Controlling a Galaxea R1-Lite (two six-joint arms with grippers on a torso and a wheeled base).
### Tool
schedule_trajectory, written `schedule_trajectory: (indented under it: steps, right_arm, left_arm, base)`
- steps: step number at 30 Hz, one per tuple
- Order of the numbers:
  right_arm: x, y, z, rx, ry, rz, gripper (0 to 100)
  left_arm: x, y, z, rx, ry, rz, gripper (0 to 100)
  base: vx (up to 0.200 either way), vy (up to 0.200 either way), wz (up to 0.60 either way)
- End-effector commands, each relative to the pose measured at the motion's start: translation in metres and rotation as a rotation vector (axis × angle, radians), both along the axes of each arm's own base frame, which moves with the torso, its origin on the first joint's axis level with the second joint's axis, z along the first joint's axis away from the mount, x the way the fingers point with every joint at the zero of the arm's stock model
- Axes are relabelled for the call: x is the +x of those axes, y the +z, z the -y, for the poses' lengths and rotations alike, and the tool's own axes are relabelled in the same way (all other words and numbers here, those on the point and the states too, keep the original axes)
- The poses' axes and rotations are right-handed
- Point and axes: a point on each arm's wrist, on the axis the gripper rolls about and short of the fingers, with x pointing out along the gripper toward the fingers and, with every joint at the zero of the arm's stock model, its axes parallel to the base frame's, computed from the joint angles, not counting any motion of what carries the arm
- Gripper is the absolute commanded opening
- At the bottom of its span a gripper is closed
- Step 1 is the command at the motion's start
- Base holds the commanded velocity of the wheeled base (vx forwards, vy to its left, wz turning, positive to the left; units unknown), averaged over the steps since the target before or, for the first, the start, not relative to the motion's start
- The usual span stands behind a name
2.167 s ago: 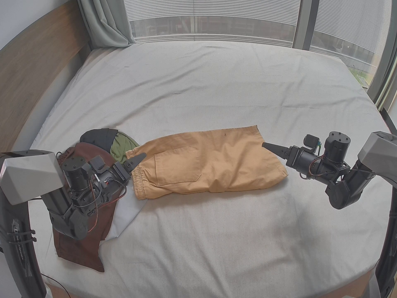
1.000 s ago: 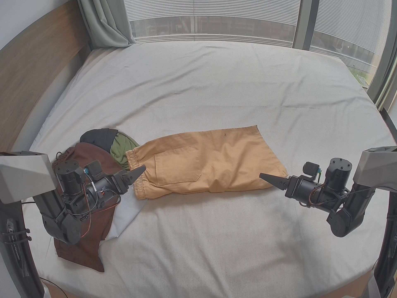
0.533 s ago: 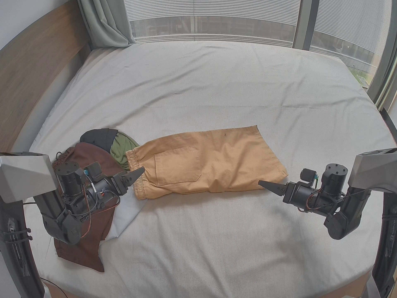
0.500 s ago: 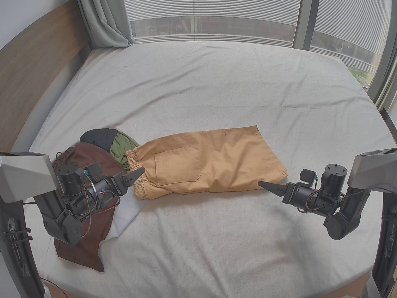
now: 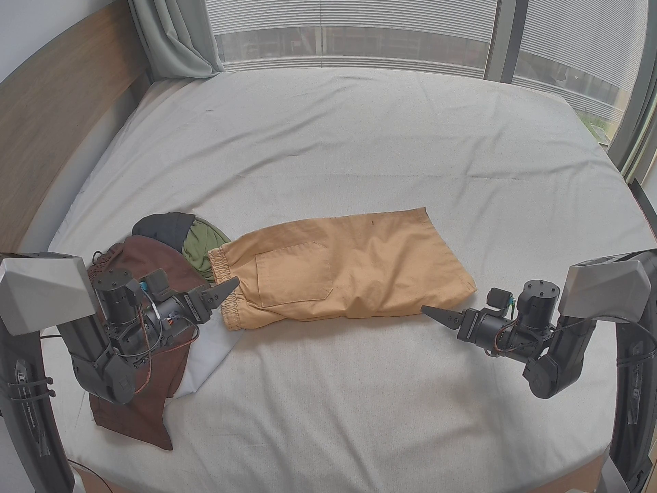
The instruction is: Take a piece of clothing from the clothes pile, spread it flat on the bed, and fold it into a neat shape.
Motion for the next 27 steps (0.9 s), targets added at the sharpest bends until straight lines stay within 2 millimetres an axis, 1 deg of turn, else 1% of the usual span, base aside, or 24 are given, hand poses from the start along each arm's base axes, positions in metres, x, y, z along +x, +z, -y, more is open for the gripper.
schedule_trajectory:
  steps: [1,9,10,16,22,27]
  right_arm:
    - [0.003,-0.01,-0.001,-0.004,-0.001,-0.016,100]
    - [0.011,-0.022,-0.003,-0.013,-0.035,-0.021,100]
    - [0.014,-0.028,-0.005,-0.016,-0.038,-0.025,100]
    - [0.02,-0.036,-0.013,0.003,-0.034,-0.033,100]
    - [0.029,-0.036,-0.024,0.037,-0.056,-0.027,100]
    - [0.032,-0.033,-0.028,0.076,-0.06,-0.036,100]
  left_arm:
    - [0.0,-0.002,-0.001,0.001,0.001,-0.005,100]
    - [0.001,-0.002,0.0,0.001,-0.001,-0.004,100]
    - [0.0,-0.001,0.0,0.001,-0.001,-0.002,100]
    - [0.0,-0.001,0.0,0.001,-0.002,-0.002,100]
    - [0.0,-0.001,0.0,-0.001,-0.003,-0.003,100]
    - [0.0,-0.001,0.0,-0.001,-0.005,-0.003,100]
  base:
    - [0.0,0.0,0.0]
    - [0.0,0.0,0.0]
    - [0.0,0.0,0.0]
    - [0.0,0.0,0.0]
    - [0.0,0.0,0.0]
    - [0.0,0.0,0.0]
